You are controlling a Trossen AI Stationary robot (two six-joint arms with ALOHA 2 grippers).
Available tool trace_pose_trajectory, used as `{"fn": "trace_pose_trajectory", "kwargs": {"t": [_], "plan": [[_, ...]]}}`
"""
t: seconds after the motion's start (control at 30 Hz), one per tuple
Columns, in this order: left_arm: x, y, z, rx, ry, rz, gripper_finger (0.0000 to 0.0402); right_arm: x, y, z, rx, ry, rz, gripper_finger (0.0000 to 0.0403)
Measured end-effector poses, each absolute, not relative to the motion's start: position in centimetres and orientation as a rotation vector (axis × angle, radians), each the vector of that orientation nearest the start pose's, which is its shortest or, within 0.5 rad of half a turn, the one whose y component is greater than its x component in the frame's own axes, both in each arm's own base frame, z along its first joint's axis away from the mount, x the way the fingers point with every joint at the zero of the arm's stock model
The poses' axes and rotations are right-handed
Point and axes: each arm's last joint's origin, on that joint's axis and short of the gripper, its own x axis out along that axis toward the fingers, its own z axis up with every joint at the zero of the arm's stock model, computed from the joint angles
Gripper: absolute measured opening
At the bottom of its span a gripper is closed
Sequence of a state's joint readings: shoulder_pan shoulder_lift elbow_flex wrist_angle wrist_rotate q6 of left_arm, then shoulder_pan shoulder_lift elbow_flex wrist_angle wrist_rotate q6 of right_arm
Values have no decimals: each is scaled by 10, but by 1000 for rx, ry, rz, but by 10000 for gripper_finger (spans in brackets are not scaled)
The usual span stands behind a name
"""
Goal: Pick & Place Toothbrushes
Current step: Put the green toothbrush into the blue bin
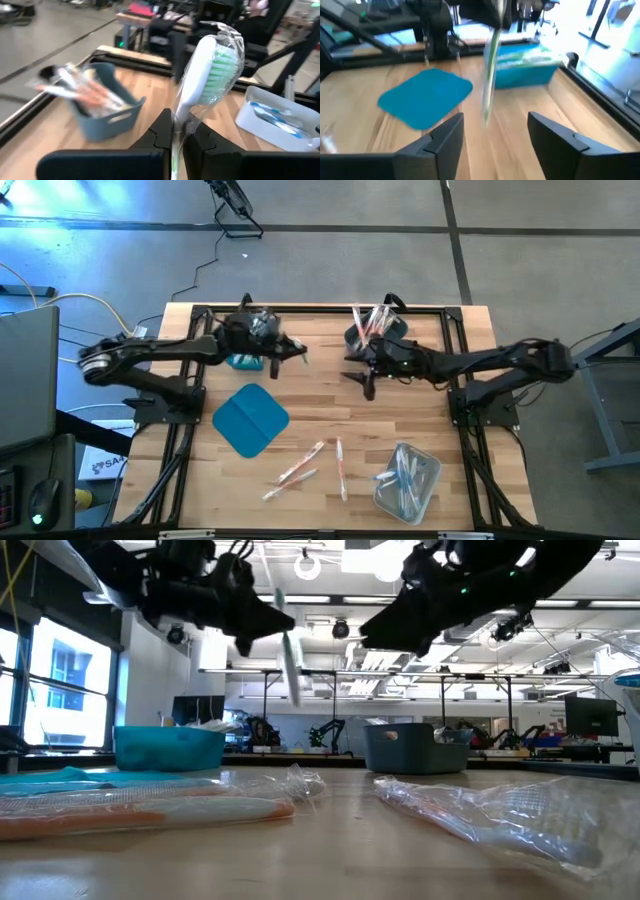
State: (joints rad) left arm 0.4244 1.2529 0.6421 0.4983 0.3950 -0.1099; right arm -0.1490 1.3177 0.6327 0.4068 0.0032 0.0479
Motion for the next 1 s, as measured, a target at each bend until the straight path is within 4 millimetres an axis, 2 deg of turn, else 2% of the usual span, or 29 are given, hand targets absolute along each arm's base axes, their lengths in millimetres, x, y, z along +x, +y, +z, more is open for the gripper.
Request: {"fn": "trace_pose_trajectory", "kwargs": {"t": [0.13, 0.27, 0.47, 0.63, 0.8, 1.0], "plan": [[218, 106, 264, -194, 168, 115, 10, 251, -38, 230, 77, 390, -155, 223], [185, 109, 276, -275, 200, 244, 19, 236, -35, 227, 92, 516, -160, 215], [146, 109, 286, -348, 212, 394, 10, 227, -34, 219, 130, 635, -172, 199], [125, 112, 287, -389, 218, 570, 10, 228, -34, 215, 158, 668, -182, 187], [110, 117, 272, -520, 331, 732, 18, 228, -34, 216, 162, 661, -178, 174], [104, 121, 265, -559, 396, 811, 16, 228, -34, 215, 203, 658, -189, 160]]}}
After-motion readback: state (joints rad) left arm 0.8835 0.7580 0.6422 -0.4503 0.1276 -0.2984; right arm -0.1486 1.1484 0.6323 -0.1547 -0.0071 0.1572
